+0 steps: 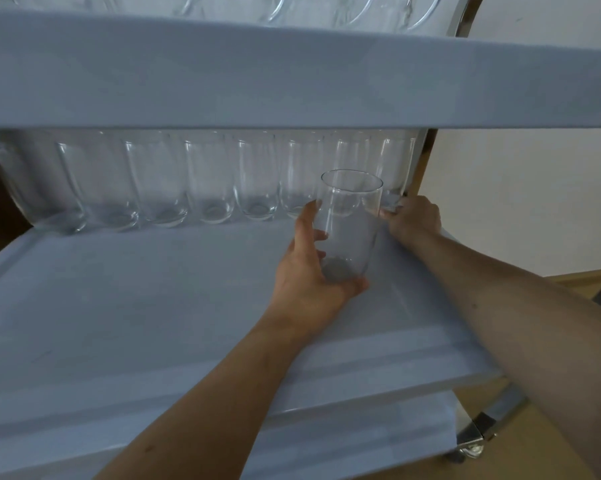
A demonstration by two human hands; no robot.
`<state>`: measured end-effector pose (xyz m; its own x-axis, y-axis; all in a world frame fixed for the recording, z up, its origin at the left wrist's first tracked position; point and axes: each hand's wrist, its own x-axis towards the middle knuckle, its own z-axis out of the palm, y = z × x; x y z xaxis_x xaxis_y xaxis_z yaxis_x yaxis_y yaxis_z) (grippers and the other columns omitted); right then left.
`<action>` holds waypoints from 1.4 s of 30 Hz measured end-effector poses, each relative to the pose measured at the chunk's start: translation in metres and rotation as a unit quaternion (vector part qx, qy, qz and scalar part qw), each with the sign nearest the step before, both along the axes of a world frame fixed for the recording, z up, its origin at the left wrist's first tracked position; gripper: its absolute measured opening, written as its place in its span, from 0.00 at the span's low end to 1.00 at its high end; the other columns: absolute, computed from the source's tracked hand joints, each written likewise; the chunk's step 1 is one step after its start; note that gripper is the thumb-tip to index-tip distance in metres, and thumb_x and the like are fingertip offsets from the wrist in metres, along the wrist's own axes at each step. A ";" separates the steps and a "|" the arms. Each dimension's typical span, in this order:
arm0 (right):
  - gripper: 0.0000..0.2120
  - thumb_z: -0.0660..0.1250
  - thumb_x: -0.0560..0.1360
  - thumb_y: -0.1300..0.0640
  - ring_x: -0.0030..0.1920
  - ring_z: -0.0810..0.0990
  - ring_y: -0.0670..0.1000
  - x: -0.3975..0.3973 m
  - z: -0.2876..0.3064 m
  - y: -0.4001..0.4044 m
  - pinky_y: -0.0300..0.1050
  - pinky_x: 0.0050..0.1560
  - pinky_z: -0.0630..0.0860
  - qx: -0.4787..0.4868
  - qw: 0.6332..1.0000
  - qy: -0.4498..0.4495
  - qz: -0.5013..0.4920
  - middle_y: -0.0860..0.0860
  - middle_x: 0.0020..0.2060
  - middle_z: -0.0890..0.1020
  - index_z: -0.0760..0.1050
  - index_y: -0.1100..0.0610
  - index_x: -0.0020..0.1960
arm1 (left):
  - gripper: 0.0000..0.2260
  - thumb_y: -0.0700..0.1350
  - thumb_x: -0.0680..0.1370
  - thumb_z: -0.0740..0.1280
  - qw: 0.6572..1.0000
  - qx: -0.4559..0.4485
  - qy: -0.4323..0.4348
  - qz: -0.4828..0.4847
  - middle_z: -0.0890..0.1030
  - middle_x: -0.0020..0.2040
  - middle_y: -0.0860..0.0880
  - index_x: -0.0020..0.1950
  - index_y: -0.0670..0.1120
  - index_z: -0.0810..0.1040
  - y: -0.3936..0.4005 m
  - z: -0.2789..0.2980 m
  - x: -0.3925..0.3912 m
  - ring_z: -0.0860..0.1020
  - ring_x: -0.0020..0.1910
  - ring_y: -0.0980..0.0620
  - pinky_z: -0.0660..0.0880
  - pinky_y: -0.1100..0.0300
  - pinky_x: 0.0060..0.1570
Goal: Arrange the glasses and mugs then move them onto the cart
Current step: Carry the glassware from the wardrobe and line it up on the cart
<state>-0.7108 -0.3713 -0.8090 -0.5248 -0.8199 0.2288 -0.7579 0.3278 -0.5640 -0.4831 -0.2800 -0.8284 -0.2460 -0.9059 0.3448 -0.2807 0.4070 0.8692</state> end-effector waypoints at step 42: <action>0.28 0.75 0.73 0.50 0.65 0.78 0.61 0.257 0.002 0.048 0.51 0.66 0.72 -0.031 0.946 0.068 0.316 0.58 0.63 0.81 0.74 0.54 0.71 | 0.37 0.58 0.62 0.82 0.887 0.008 -0.148 0.438 0.77 0.58 0.54 0.63 0.57 0.66 -0.040 0.025 0.302 0.74 0.59 0.43 0.74 0.45 0.58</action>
